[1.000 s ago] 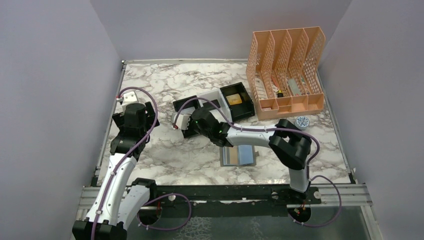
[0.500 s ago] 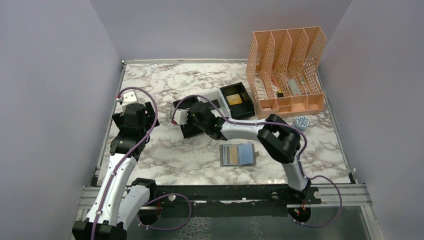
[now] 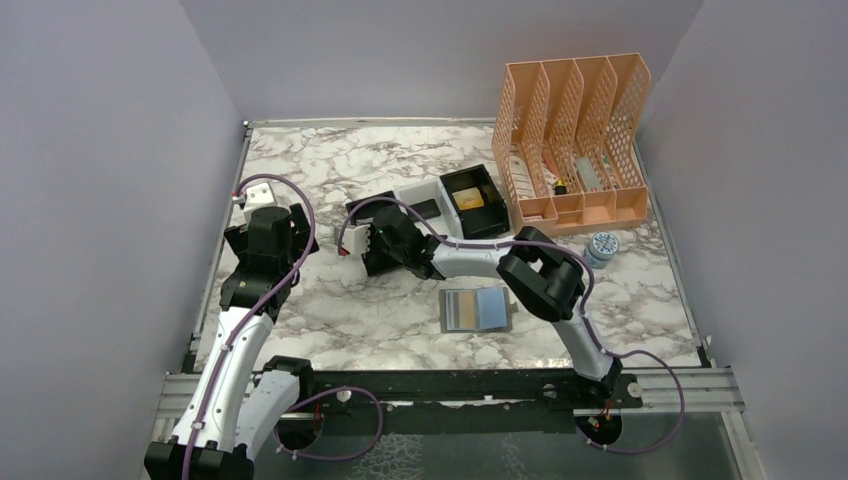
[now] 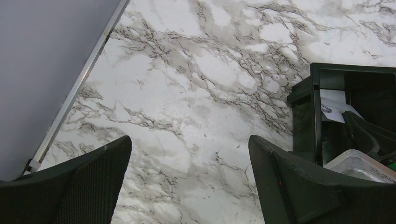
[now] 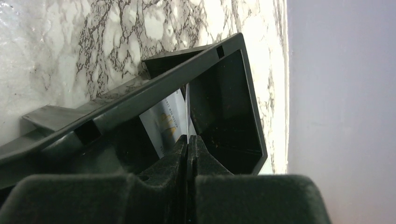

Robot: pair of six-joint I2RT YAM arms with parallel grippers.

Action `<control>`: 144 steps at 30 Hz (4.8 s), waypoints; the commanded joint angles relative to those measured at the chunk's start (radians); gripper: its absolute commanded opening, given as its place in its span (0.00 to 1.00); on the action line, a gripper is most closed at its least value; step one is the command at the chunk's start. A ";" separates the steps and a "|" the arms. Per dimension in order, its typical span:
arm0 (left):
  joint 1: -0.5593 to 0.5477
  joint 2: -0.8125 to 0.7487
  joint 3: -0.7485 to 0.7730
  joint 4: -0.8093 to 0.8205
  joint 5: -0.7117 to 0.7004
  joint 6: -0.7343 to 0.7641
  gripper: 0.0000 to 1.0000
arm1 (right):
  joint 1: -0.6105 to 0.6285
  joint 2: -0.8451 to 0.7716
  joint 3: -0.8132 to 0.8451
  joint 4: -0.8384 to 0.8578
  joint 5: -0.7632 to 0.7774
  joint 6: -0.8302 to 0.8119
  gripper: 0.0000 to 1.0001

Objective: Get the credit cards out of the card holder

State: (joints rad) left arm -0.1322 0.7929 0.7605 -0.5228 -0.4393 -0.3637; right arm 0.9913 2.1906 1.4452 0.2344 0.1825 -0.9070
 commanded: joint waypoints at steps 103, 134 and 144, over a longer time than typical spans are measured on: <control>0.003 0.042 -0.021 0.053 0.154 0.064 0.99 | -0.011 -0.620 -0.654 -0.579 0.125 1.605 0.42; -0.306 0.078 -0.135 0.316 0.809 -0.182 0.92 | -0.044 -0.752 -0.729 -0.403 -0.021 1.633 0.03; -0.493 0.192 -0.253 0.563 0.780 -0.335 0.92 | -0.129 -0.796 -0.793 -0.299 -0.203 1.626 0.03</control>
State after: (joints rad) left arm -0.5568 0.9222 0.5224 -0.0994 0.3450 -0.6315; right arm 0.8909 1.4197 0.6720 -0.1490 0.0856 0.7124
